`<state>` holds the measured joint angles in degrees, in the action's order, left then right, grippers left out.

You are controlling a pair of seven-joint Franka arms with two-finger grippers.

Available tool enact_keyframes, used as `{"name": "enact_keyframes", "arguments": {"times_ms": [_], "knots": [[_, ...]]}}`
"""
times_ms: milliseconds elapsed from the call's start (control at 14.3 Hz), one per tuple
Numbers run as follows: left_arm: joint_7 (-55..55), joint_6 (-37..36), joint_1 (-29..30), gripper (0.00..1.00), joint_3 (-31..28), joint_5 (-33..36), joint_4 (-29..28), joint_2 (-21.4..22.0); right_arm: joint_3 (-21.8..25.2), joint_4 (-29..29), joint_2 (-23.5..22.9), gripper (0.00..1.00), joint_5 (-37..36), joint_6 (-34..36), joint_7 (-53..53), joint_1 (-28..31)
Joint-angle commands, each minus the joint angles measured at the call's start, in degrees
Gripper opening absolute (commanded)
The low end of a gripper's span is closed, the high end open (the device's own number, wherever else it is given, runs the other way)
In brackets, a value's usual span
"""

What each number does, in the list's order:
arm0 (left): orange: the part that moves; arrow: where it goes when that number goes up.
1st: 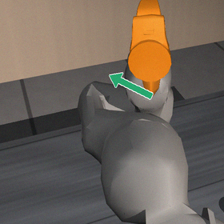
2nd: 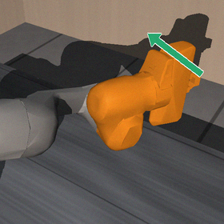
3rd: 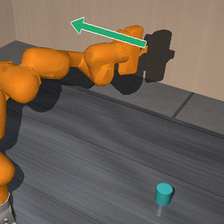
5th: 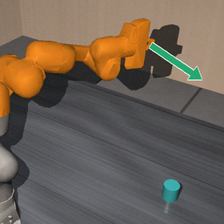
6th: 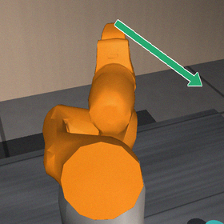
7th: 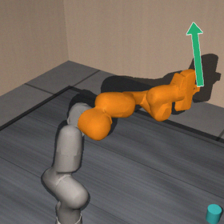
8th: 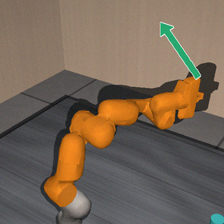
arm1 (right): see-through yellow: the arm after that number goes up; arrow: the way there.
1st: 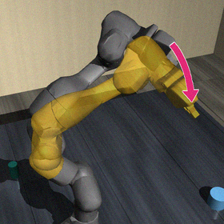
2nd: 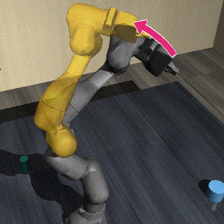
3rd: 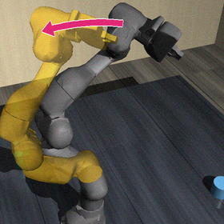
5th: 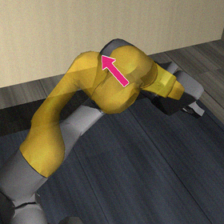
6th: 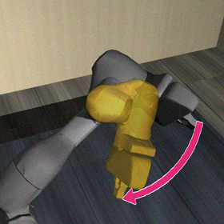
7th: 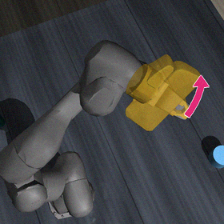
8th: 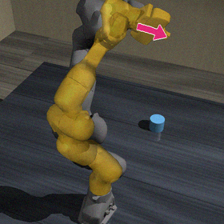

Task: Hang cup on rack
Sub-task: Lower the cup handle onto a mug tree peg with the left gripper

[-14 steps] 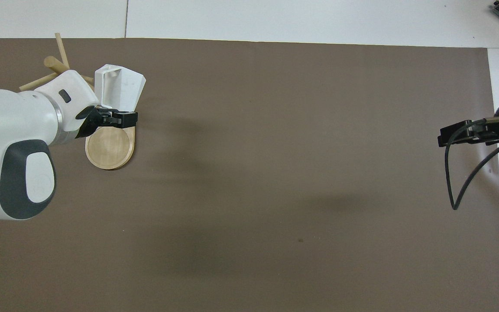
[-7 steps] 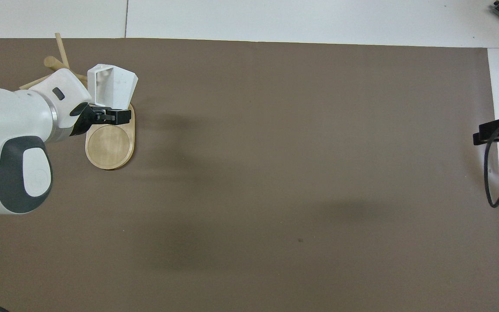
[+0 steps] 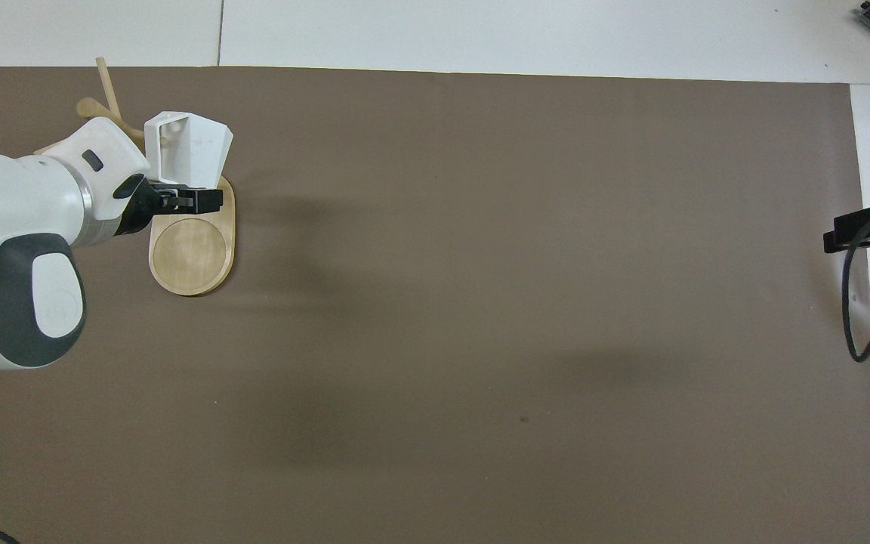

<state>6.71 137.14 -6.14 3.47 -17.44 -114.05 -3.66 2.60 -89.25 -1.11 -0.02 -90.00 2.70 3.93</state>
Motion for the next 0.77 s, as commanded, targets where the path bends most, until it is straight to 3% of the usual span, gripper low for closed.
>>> {"name": "enact_keyframes", "arguments": {"times_ms": [0, 700], "knots": [[-0.46, 1.2, 1.13, 0.0, 0.4, -4.16, -0.29, -0.38, -0.05, -0.75, 0.76, 1.0, 1.08, -0.35, -0.94, 0.2], [-6.26, 1.03, 2.8, 0.0, 0.49, -10.49, -0.38, -0.47, -0.75, -0.75, 0.76, 1.0, 1.08, -0.09, -0.94, 0.11]]}}
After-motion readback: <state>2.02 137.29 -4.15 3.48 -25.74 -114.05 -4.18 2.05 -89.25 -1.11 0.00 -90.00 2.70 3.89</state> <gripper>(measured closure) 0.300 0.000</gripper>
